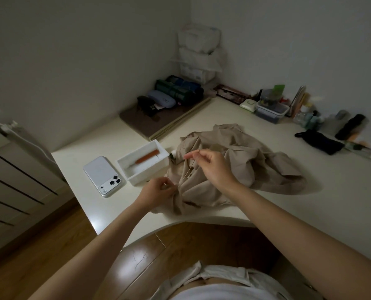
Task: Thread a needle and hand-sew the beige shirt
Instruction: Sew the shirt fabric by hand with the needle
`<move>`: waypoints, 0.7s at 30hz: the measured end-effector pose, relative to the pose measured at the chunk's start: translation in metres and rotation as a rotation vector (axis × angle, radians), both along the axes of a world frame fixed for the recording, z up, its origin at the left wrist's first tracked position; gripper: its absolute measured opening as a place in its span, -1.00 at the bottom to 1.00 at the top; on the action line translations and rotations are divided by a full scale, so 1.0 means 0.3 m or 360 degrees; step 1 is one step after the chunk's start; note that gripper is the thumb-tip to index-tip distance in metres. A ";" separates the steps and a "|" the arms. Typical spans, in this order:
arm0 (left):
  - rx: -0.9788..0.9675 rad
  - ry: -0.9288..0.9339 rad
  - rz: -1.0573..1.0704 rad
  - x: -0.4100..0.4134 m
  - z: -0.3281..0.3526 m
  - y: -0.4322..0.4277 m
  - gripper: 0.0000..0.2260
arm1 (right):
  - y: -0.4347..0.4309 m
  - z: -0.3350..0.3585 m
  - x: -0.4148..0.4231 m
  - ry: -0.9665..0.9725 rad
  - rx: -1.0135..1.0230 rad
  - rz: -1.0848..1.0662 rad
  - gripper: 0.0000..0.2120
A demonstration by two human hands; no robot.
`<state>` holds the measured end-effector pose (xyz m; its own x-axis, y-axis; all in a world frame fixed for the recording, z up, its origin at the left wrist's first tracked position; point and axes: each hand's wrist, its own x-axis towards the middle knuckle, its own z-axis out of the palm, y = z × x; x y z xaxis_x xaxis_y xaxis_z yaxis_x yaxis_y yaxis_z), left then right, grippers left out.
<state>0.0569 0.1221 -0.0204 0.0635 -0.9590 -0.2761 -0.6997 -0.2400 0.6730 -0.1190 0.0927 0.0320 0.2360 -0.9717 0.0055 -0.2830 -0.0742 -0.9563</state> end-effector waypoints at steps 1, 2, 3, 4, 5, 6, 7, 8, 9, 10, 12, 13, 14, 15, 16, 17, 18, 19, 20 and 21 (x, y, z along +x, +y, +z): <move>0.0020 -0.0155 -0.0074 0.008 -0.009 -0.001 -0.88 | -0.002 0.004 -0.004 -0.0027 0.0023 -0.0019 -0.77; 0.0041 -0.0278 -0.0127 0.015 -0.013 -0.002 -0.89 | -0.006 0.009 -0.007 -0.0096 0.0045 -0.0032 -0.77; 0.0073 -0.0372 -0.0161 0.020 -0.016 -0.003 -0.91 | -0.012 0.015 -0.011 -0.0195 0.0067 -0.0038 -0.76; 0.0105 -0.0429 -0.0171 0.029 -0.019 -0.005 -0.93 | -0.018 0.025 -0.014 -0.0294 0.0086 -0.0039 -0.76; 0.0131 -0.0424 -0.0170 0.039 -0.018 -0.005 -0.94 | -0.026 0.034 -0.018 -0.0371 0.0097 -0.0045 -0.75; 0.0139 -0.0359 -0.0175 0.048 -0.013 -0.007 -0.85 | -0.033 0.043 -0.021 -0.0419 0.0103 -0.0053 -0.74; 0.0120 -0.0214 -0.0197 0.054 -0.003 -0.011 -0.73 | -0.042 0.049 -0.025 -0.0444 0.0107 -0.0058 -0.73; 0.0073 0.0000 -0.0222 0.053 0.016 -0.016 -0.61 | -0.047 0.057 -0.028 -0.0460 0.0107 -0.0057 -0.73; 0.0019 0.0228 -0.0247 0.044 0.044 -0.019 -0.53 | -0.053 0.061 -0.028 -0.0463 0.0103 -0.0056 -0.73; -0.0001 0.0445 -0.0269 0.027 0.076 -0.022 -0.50 | -0.056 0.063 -0.027 -0.0464 0.0100 -0.0048 -0.73; 0.0091 0.0772 -0.0315 -0.020 0.133 -0.022 -0.57 | -0.060 0.066 -0.022 -0.0453 0.0103 -0.0033 -0.73; 0.0161 0.0876 -0.0347 -0.043 0.154 -0.021 -0.65 | -0.064 0.064 -0.021 -0.0440 0.0105 -0.0029 -0.73; 0.0208 0.0927 -0.0384 -0.058 0.164 -0.021 -0.71 | -0.068 0.060 -0.025 -0.0419 0.0110 -0.0017 -0.72; 0.0229 0.0940 -0.0424 -0.069 0.171 -0.019 -0.74 | -0.075 0.053 -0.034 -0.0376 0.0127 0.0008 -0.72; 0.0221 0.0925 -0.0459 -0.073 0.177 -0.017 -0.76 | -0.083 0.041 -0.047 -0.0318 0.0167 0.0052 -0.73; 0.0182 0.0897 -0.0482 -0.074 0.183 -0.016 -0.77 | -0.092 0.025 -0.065 -0.0241 0.0224 0.0108 -0.73; 0.0134 0.0885 -0.0486 -0.071 0.188 -0.017 -0.76 | -0.099 0.001 -0.084 -0.0166 0.0298 0.0159 -0.74; 0.0091 0.0888 -0.0472 -0.068 0.196 -0.017 -0.76 | -0.102 -0.024 -0.103 -0.0099 0.0375 0.0182 -0.74; 0.0062 0.0912 -0.0436 -0.064 0.209 -0.019 -0.75 | -0.106 -0.049 -0.121 -0.0032 0.0442 0.0170 -0.73; 0.0040 0.0951 -0.0391 -0.062 0.225 -0.017 -0.74 | -0.108 -0.075 -0.136 0.0041 0.0493 0.0128 -0.72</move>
<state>0.0383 0.1170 0.0470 -0.3291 -0.9187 -0.2186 -0.2426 -0.1414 0.9598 -0.1600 0.0602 0.0096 0.3083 -0.9045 -0.2946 -0.3125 0.1962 -0.9294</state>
